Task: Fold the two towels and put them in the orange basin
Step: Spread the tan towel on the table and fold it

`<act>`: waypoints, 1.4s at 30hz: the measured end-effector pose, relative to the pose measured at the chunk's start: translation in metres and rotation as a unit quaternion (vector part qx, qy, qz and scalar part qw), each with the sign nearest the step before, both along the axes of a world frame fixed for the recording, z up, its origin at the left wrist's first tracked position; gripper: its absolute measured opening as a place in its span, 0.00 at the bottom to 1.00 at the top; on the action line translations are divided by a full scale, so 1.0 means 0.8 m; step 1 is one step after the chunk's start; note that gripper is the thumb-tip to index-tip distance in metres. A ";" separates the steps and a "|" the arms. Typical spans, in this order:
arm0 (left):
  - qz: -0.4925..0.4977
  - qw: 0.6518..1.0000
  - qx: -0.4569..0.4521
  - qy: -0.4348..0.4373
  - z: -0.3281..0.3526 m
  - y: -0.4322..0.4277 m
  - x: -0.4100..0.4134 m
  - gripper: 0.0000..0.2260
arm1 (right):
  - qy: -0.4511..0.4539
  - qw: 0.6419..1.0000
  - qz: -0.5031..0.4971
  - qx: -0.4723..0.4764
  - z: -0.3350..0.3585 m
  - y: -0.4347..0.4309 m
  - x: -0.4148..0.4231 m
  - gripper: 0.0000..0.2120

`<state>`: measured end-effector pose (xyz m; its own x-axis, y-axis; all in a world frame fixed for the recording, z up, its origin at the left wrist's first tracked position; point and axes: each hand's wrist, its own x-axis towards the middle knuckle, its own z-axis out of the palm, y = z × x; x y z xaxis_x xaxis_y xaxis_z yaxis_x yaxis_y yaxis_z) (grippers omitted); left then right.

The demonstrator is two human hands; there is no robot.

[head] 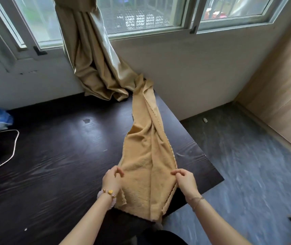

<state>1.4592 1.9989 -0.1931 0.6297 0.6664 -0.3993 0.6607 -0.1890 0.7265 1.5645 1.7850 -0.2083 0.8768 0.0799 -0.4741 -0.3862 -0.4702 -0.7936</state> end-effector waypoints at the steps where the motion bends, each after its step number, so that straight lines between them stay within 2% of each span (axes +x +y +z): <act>1: -0.002 1.000 -0.003 0.001 0.003 0.006 -0.003 0.13 | 0.007 1.000 0.002 0.003 -0.001 0.002 -0.005 0.15; 4: -0.033 0.999 -0.022 0.004 0.004 0.024 -0.008 0.11 | 0.017 1.000 0.025 0.008 -0.002 0.006 -0.024 0.12; 7: -0.059 0.997 -0.045 0.009 0.000 0.039 -0.016 0.06 | -0.006 0.998 0.054 -0.026 -0.002 0.013 -0.046 0.13; 12: -0.130 0.991 -0.028 0.009 -0.004 0.051 -0.038 0.16 | -0.049 0.992 0.089 -0.076 -0.003 0.024 -0.071 0.18; 17: -0.154 0.987 0.036 0.030 -0.006 0.058 -0.057 0.18 | -0.046 0.995 0.053 -0.077 -0.009 0.020 -0.089 0.17; 24: -0.189 0.979 0.045 0.058 -0.005 0.054 -0.077 0.08 | -0.043 0.994 0.057 -0.083 -0.001 0.017 -0.109 0.13; 27: -0.166 0.984 0.027 0.059 -0.005 0.057 -0.085 0.06 | -0.037 0.993 0.078 -0.081 -0.003 0.015 -0.117 0.11; 30: -0.113 0.992 0.033 0.051 -0.009 0.061 -0.097 0.10 | -0.031 0.995 0.064 -0.071 -0.006 0.008 -0.123 0.09; 36: -0.030 0.996 0.074 0.035 -0.004 0.072 -0.132 0.15 | -0.027 0.999 0.022 -0.040 -0.011 0.001 -0.145 0.15; 42: 0.017 0.996 0.075 0.032 0.003 0.086 -0.161 0.15 | -0.009 0.999 0.033 -0.014 -0.015 0.017 -0.178 0.15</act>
<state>1.3303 2.0681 -0.1905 0.5818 0.7429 -0.3312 0.7125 -0.2691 0.6480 1.4224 1.7986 -0.2200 0.8784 0.1243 -0.4615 -0.3401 -0.5160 -0.7862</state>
